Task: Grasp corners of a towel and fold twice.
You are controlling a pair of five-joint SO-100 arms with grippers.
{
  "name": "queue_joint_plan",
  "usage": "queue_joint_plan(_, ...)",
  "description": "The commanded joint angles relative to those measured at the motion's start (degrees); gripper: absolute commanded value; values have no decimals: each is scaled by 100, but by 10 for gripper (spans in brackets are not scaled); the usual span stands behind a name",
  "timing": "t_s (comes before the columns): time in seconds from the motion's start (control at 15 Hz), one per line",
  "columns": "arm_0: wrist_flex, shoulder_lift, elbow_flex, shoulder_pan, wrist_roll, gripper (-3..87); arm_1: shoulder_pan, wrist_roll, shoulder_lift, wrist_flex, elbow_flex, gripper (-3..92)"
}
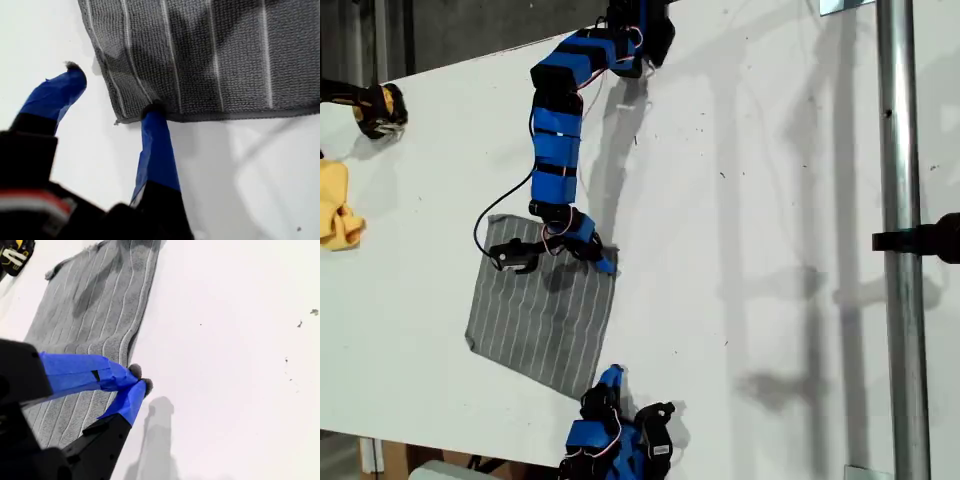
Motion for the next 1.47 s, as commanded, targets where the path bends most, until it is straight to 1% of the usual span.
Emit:
queue_joint_plan(0.0, 44, 26, 35, -62, 44, -22, 62, -44, 378, 18, -404, 271)
queue_joint_plan(0.2, 44, 26, 35, -62, 44, -22, 0, -44, 562, 26, -422, 271)
queue_joint_plan(0.4, 44, 26, 35, -44, 44, -22, 114, -53, 123, -79, -413, 273)
queue_joint_plan(0.53, 44, 26, 35, -44, 35, -22, 123, -53, -220, -149, -475, 257)
queue_joint_plan(0.73, 44, 26, 35, -53, 35, -22, 229, -44, -492, 255, -721, 250)
queue_joint_plan(0.8, 44, 26, 35, -62, 44, -22, 281, 0, -501, 413, -703, 218)
queue_joint_plan(1.0, 44, 26, 35, -62, 53, -22, 255, 149, -492, 580, -677, 31)
queue_joint_plan(1.07, 44, 26, 35, -53, 44, -22, 237, 167, -501, 659, -677, 1)
queue_joint_plan(1.4, 44, 26, 35, -53, 44, -22, 53, 185, -158, 1002, -650, -2)
